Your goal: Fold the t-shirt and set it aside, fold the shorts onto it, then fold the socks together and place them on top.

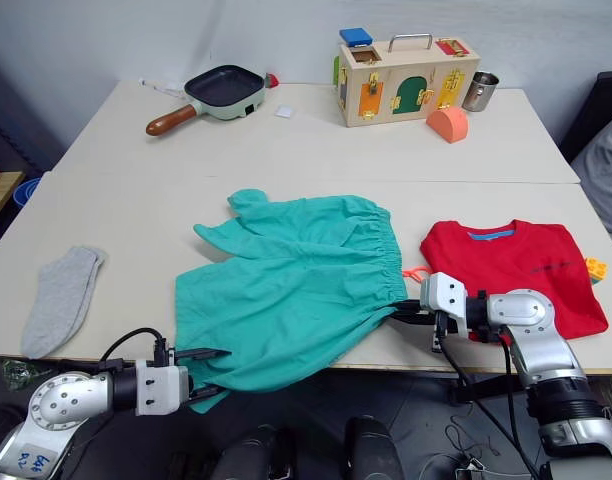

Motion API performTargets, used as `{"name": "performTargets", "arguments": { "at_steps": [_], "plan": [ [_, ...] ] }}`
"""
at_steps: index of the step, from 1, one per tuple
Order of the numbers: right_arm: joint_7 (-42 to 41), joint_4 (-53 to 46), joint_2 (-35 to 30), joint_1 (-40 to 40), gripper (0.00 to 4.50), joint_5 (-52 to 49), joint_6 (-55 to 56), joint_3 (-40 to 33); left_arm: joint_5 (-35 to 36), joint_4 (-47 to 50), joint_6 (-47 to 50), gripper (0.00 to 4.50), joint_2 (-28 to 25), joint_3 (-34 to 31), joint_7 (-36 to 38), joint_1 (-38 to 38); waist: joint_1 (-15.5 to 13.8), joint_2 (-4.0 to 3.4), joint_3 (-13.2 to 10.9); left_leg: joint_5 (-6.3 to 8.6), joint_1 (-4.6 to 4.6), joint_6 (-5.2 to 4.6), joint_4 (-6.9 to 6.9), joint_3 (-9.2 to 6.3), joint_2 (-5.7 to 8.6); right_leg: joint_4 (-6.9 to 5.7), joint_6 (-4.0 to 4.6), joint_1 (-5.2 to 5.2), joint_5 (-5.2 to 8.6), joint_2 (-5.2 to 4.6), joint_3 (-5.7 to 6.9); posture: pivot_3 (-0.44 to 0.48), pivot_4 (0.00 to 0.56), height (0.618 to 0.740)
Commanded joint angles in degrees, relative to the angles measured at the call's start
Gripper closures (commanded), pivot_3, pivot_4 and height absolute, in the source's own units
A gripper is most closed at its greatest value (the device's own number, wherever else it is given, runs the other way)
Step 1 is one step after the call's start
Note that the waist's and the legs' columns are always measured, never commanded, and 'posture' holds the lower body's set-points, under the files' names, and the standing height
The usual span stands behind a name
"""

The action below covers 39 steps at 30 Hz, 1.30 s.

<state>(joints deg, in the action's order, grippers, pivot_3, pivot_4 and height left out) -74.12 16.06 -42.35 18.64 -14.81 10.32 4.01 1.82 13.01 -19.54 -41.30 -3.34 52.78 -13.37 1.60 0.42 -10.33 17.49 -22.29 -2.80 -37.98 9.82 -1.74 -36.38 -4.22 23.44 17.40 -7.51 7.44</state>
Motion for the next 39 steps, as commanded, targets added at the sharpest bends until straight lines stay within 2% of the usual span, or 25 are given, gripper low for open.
{"name": "performTargets", "arguments": {
  "at_steps": [1,3,6,9,13,19,22,27,30,32,36,39],
  "plan": [
    [-0.15,0.44,-0.08,0.30,4.50,-1.02,0.82,-1.90,7.79,2.44,3.27,3.02,-1.22,-2.08,1.78,0.87,0.00,0.00,0.00,0.00,0.00,0.00,0.00,0.00,0.00,0.00,0.00,0.00,0.00,0.00,0.00,0.000,0.150,0.740],
    [-0.26,0.80,-0.04,0.24,4.50,-1.01,1.11,-1.91,12.25,2.79,5.17,3.63,-2.60,-3.05,4.23,1.12,-0.01,0.00,0.00,-0.01,0.00,0.00,0.00,0.00,0.00,0.00,0.00,-0.01,0.00,0.00,0.00,0.000,0.150,0.740],
    [-0.75,1.36,-0.03,0.01,4.50,-1.32,1.64,-1.96,24.11,4.80,12.78,4.48,-5.48,-6.38,9.00,0.96,0.03,0.01,0.00,-0.01,0.00,0.01,0.00,0.00,0.00,-0.01,0.00,-0.01,0.00,0.00,0.00,0.000,0.150,0.740],
    [-2.61,1.38,0.18,-0.71,4.50,-3.94,2.17,-3.03,30.97,2.41,21.16,4.48,-8.54,-11.77,8.93,5.36,-0.10,-0.02,-0.01,-0.04,0.00,0.01,-0.01,-0.02,0.00,-0.02,0.00,-0.04,0.00,0.00,0.01,0.000,0.150,0.740],
    [-4.16,1.24,-0.30,-1.79,4.50,-5.85,3.23,-4.79,33.11,-0.54,26.89,4.48,-11.55,-15.10,9.40,11.40,-0.06,-0.03,-0.02,-0.09,0.00,-0.02,-0.01,-0.06,0.03,-0.01,-0.01,-0.10,0.00,0.00,0.09,0.000,0.150,0.740],
    [-9.71,-3.00,-2.82,-5.03,4.50,-8.67,0.01,-4.91,31.03,0.21,30.08,4.48,-19.10,-14.48,19.89,7.24,0.29,-0.08,-0.06,-0.06,0.00,0.03,0.05,0.07,0.00,0.03,-0.02,-0.02,0.00,0.11,0.03,0.000,0.150,0.740],
    [-11.01,-7.20,-4.42,-6.93,4.50,-10.77,-6.41,-4.20,31.32,0.67,31.31,4.48,-18.61,-12.77,20.39,8.43,0.02,-0.11,-0.08,-0.06,-0.02,0.02,0.04,0.06,0.00,0.08,-0.02,-0.02,0.01,0.10,0.03,0.000,0.150,0.740],
    [-8.06,-10.06,-3.33,-6.48,4.50,-9.82,-8.33,-4.69,32.59,2.66,33.54,4.48,-16.59,-11.83,19.33,10.69,-0.11,-0.11,-0.08,0.10,-0.02,0.34,0.04,0.00,0.02,0.13,-0.05,-0.04,-0.02,0.02,0.00,0.000,0.150,0.740],
    [-7.40,-10.52,-2.83,-6.24,4.50,-9.39,-8.44,-4.34,30.27,3.54,33.83,3.88,-16.40,-11.27,18.22,9.41,-0.04,-0.12,-0.08,0.15,-0.02,0.41,0.07,0.00,0.02,0.12,-0.05,0.00,-0.02,0.03,0.00,0.000,0.150,0.740],
    [-6.84,-10.61,-2.33,-6.11,4.50,-9.20,-8.33,-4.25,28.60,3.81,30.99,3.28,-15.02,-10.94,17.94,8.97,0.06,-0.13,-0.09,0.13,-0.02,0.38,0.08,0.02,0.01,0.12,-0.04,0.01,-0.01,0.05,0.00,0.000,0.150,0.740],
    [-5.79,-10.36,-0.92,-5.44,4.50,-8.74,-8.11,-3.89,23.29,6.83,20.10,2.13,-11.76,-7.86,20.67,4.07,0.14,-0.13,-0.09,0.01,-0.02,0.14,0.10,0.05,0.00,0.18,-0.04,0.01,-0.01,0.08,-0.01,0.000,0.150,0.740],
    [-5.43,-10.31,-0.59,-5.31,4.50,-8.48,-8.03,-4.04,19.83,7.85,16.48,2.13,-10.49,-5.86,20.11,-0.32,0.03,-0.12,-0.09,0.18,-0.02,0.41,0.10,0.05,0.00,0.20,-0.04,0.01,-0.01,0.07,-0.02,0.000,0.150,0.740]
  ]
}}
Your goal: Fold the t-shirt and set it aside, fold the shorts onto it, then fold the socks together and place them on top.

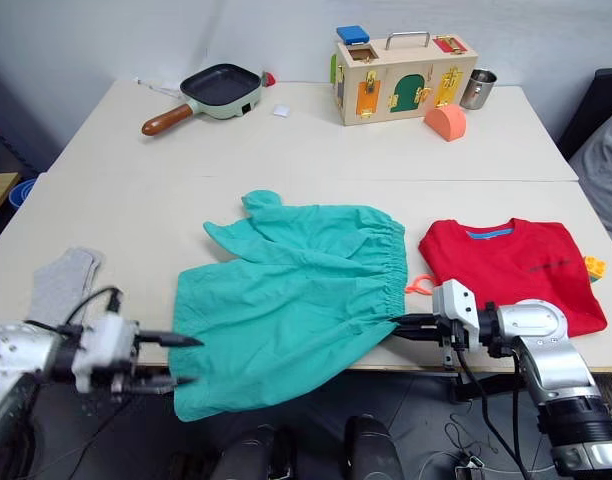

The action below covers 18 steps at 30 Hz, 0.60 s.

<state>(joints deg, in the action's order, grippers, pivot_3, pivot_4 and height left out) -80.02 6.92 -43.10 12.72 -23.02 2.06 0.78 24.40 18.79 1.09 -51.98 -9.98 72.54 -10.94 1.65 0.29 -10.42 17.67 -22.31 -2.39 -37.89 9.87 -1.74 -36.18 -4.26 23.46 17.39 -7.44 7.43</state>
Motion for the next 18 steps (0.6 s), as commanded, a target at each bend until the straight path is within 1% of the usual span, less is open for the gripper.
{"name": "performTargets", "arguments": {
  "at_steps": [1,7,9,11,13,16,18],
  "plan": [
    [0.70,-1.16,0.24,0.60,4.50,-0.21,0.22,-0.95,-3.95,1.76,-5.65,2.13,0.43,1.25,0.26,-3.53,-0.03,-0.01,0.01,0.00,-0.01,0.00,0.00,-0.01,-0.01,0.01,0.00,0.01,0.00,0.00,0.01,0.000,0.150,0.740],
    [1.07,0.20,0.53,1.02,4.50,0.37,0.96,-0.92,-9.78,0.14,-11.81,2.13,2.49,4.46,-2.34,-4.89,-0.15,-0.01,0.00,0.02,-0.01,-0.05,0.00,-0.05,0.01,0.05,0.00,-0.02,0.00,-0.06,0.02,0.000,0.150,0.740],
    [1.06,0.53,0.67,1.14,4.50,0.62,1.22,-0.88,-13.00,-0.50,-14.05,2.13,3.76,5.76,-4.64,-4.77,-0.10,-0.02,0.00,0.04,-0.01,-0.07,0.00,-0.05,0.01,0.06,0.00,-0.03,0.00,-0.05,0.03,0.000,0.150,0.740],
    [1.08,0.61,0.90,1.18,4.50,0.68,1.30,-0.98,-17.77,-1.72,-16.63,2.13,5.49,7.17,-8.51,-4.18,-0.10,-0.02,0.00,0.04,-0.01,-0.09,0.01,-0.04,0.01,0.06,0.00,-0.02,0.00,-0.05,0.03,0.000,0.150,0.740],
    [1.09,0.66,1.02,1.21,4.50,0.67,1.37,-1.04,-20.86,-3.23,-18.14,2.13,6.77,8.23,-11.42,-3.56,-0.10,-0.02,0.01,-0.12,-0.01,-0.37,0.01,-0.04,0.00,0.06,0.00,-0.03,0.00,-0.04,0.05,0.000,0.150,0.740],
    [1.03,0.72,1.08,1.25,4.50,0.62,1.45,-1.11,-23.45,-5.46,-19.50,2.13,7.44,9.10,-14.12,-2.58,-0.10,-0.02,0.01,-0.14,-0.01,-0.43,0.01,-0.04,0.00,0.05,-0.01,-0.04,-0.01,-0.04,0.06,0.000,0.150,0.740],
    [1.01,0.77,1.11,1.35,4.50,0.60,1.45,-1.12,-23.56,-6.25,-19.68,2.13,7.40,9.54,-14.90,-2.19,-0.10,-0.03,0.01,-0.14,0.00,-0.44,0.01,-0.04,0.00,0.05,-0.01,-0.04,-0.01,-0.05,0.05,0.000,0.150,0.740]
  ]
}}
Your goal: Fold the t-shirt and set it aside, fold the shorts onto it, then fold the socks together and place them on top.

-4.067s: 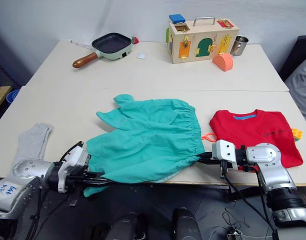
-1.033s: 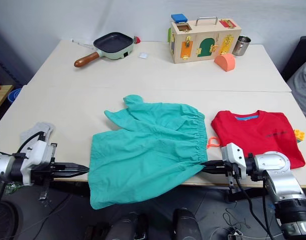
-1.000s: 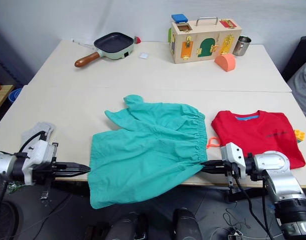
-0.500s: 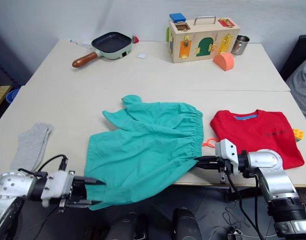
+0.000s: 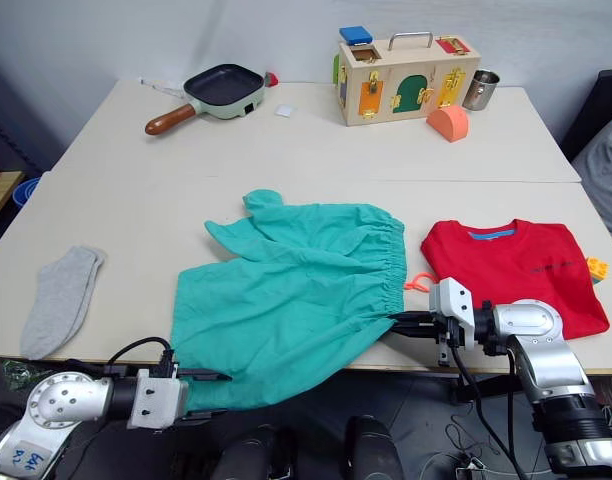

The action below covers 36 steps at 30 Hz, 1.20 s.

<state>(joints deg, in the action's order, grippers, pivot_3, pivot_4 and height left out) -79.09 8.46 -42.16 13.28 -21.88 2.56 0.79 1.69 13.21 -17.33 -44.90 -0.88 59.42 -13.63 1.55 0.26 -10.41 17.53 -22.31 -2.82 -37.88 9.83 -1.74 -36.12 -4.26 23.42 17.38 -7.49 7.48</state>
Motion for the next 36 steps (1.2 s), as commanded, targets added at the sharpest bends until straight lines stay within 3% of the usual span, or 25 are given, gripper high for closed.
{"name": "performTargets", "arguments": {
  "at_steps": [1,4,9,10,14,20,25,29,32,36],
  "plan": [
    [0.05,-0.71,0.19,0.87,4.50,-0.54,0.98,-1.13,-1.63,-1.16,-1.63,2.13,0.11,0.62,-2.44,0.81,0.00,0.00,0.00,0.00,0.00,0.00,0.00,0.00,0.00,0.00,0.00,0.01,0.00,0.00,0.00,0.000,0.150,0.740],
    [-0.11,-0.08,0.26,1.43,4.50,-0.55,1.22,-1.21,0.11,-1.59,-1.18,2.71,-0.32,1.19,-1.78,1.29,0.00,0.00,0.00,0.01,0.00,-0.02,0.00,0.00,0.00,0.00,-0.01,0.00,0.00,-0.01,0.00,0.000,0.150,0.740],
    [-0.25,0.75,0.49,2.02,4.50,-0.55,1.69,-1.11,1.83,-1.99,-1.17,4.32,-1.68,0.98,-0.92,1.46,0.02,0.00,0.00,0.01,0.00,-0.01,0.00,0.00,0.00,-0.01,-0.01,0.01,0.00,-0.01,0.01,0.000,0.150,0.740],
    [-0.27,0.83,0.52,2.06,4.50,-0.57,1.79,-1.09,2.62,-1.97,-0.76,4.46,-1.90,0.89,-0.54,1.35,0.02,0.00,0.00,0.01,0.00,-0.01,0.00,0.00,-0.01,0.00,-0.01,0.00,0.00,-0.01,0.01,0.000,0.150,0.740],
    [-0.33,0.80,0.69,2.20,4.50,-0.74,1.87,-1.02,4.64,-1.33,0.62,4.46,-1.41,0.17,-1.43,1.78,0.02,0.00,0.00,0.01,0.00,-0.01,0.00,0.00,0.00,0.00,-0.01,0.00,0.00,-0.01,0.01,0.000,0.150,0.740],
    [-0.35,0.29,0.62,1.98,4.50,-1.00,1.58,-1.20,14.14,1.84,7.55,4.46,-1.84,-2.80,0.10,2.34,0.03,0.00,0.00,0.00,0.00,-0.03,0.00,0.00,0.00,-0.02,-0.01,-0.01,-0.01,-0.01,0.01,0.000,0.150,0.740],
    [-1.44,-0.98,-0.33,0.82,4.50,-2.83,0.94,-2.58,31.96,3.35,19.08,4.46,-8.74,-13.83,8.26,5.44,-0.01,0.12,-0.06,-0.05,-0.01,0.04,-0.03,-0.04,-0.04,-0.07,-0.01,-0.01,-0.01,0.02,0.06,0.000,0.150,0.740],
    [-2.55,-1.45,-1.18,0.00,4.50,-3.15,-0.06,-2.70,31.48,-0.33,21.60,4.46,-13.02,-15.79,12.51,7.73,0.04,-0.09,-0.03,-0.06,0.01,0.01,-0.05,-0.03,0.03,-0.05,-0.02,-0.07,-0.01,-0.01,0.05,0.000,0.150,0.740],
    [-1.90,-2.82,-0.79,0.78,4.50,-4.76,-3.47,-2.79,33.93,-0.50,27.83,4.46,-13.67,-14.34,12.56,12.72,0.03,-0.07,-0.07,-0.05,-0.03,0.01,-0.05,-0.01,0.02,-0.05,-0.02,-0.04,-0.01,0.04,0.06,0.000,0.150,0.740],
    [-0.40,-4.40,-0.20,2.27,4.50,-5.48,-5.99,-3.16,31.08,-2.94,27.63,4.46,-12.54,-11.93,13.09,18.37,0.00,-0.06,-0.07,-0.09,-0.02,0.01,-0.06,-0.01,0.04,-0.10,-0.03,-0.05,-0.02,0.04,0.04,0.000,0.150,0.740]
  ]
}}
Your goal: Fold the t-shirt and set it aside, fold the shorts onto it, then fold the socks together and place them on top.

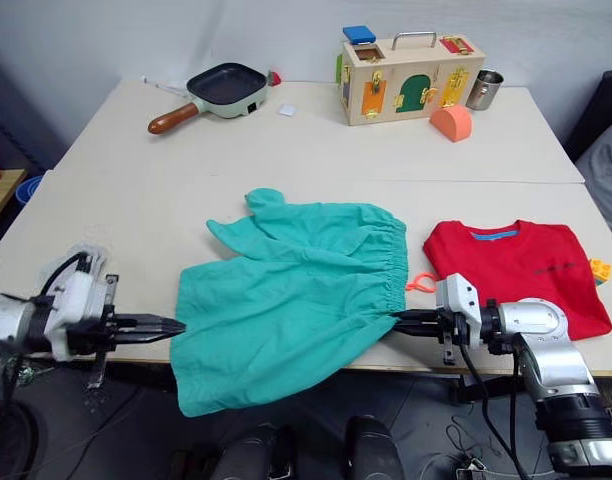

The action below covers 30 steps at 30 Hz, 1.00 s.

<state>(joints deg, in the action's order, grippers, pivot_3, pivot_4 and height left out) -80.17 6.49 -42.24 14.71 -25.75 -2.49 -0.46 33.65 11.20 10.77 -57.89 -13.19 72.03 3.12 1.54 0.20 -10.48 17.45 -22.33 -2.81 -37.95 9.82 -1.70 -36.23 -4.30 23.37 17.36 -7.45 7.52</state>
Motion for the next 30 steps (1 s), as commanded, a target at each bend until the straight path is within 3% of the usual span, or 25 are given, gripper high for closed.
{"name": "performTargets", "arguments": {
  "at_steps": [1,3,6,11,18,22,30],
  "plan": [
    [0.93,-2.63,-0.05,1.07,4.50,-1.54,-1.02,-1.89,-0.62,-0.46,0.46,4.46,0.53,0.75,0.78,1.72,0.05,0.00,0.00,0.00,0.00,0.01,0.00,0.00,0.00,0.00,0.00,0.01,0.00,0.01,0.00,0.000,0.150,0.740],
    [1.33,-2.96,0.14,1.49,4.50,-1.69,-1.40,-1.83,-0.86,0.39,1.20,4.46,0.77,1.23,0.77,1.61,0.15,0.00,0.00,0.03,0.00,0.06,0.01,0.00,-0.02,-0.01,0.00,0.03,0.00,0.03,0.00,0.000,0.150,0.740],
    [2.33,-4.33,1.23,2.54,4.50,-2.30,-2.48,-1.43,-1.90,0.80,1.16,3.87,3.78,0.37,-4.09,1.86,0.12,0.00,0.00,0.02,-0.03,0.05,0.02,0.05,-0.03,-0.01,0.00,0.08,0.00,0.07,-0.02,0.000,0.150,0.740],
    [4.01,-5.54,1.92,3.61,4.50,-1.12,-3.24,-0.76,-6.88,-2.62,-4.69,2.35,3.35,-1.84,-2.78,-1.84,0.12,0.00,0.00,-0.01,-0.03,0.01,-0.03,0.07,-0.03,-0.04,0.00,0.07,0.00,0.05,-0.05,0.000,0.150,0.740],
    [4.02,-4.69,2.56,4.93,4.50,-0.16,-3.42,0.33,-15.48,-21.04,-27.67,0.13,-1.44,-4.37,5.84,-4.83,0.09,0.00,0.00,0.06,-0.04,0.07,0.00,0.08,-0.04,0.00,0.02,0.17,0.01,-0.01,-0.07,0.000,0.150,0.740],
    [3.84,-4.09,3.03,5.36,4.50,0.13,-3.36,0.42,-20.38,-30.18,-39.27,0.06,-1.07,-1.65,4.89,-0.33,-0.13,0.00,0.00,0.27,-0.05,0.36,0.00,0.03,-0.02,0.02,0.02,0.18,0.01,-0.07,-0.03,0.000,0.150,0.740],
    [3.87,-4.65,3.34,4.79,4.50,-0.05,-3.60,0.20,-24.24,-37.12,-46.21,0.06,1.72,3.80,1.25,9.06,0.18,0.01,0.00,0.09,-0.08,-0.03,-0.01,0.07,0.02,-0.13,-0.01,0.17,-0.01,-0.07,0.02,0.000,0.150,0.740]
  ]
}}
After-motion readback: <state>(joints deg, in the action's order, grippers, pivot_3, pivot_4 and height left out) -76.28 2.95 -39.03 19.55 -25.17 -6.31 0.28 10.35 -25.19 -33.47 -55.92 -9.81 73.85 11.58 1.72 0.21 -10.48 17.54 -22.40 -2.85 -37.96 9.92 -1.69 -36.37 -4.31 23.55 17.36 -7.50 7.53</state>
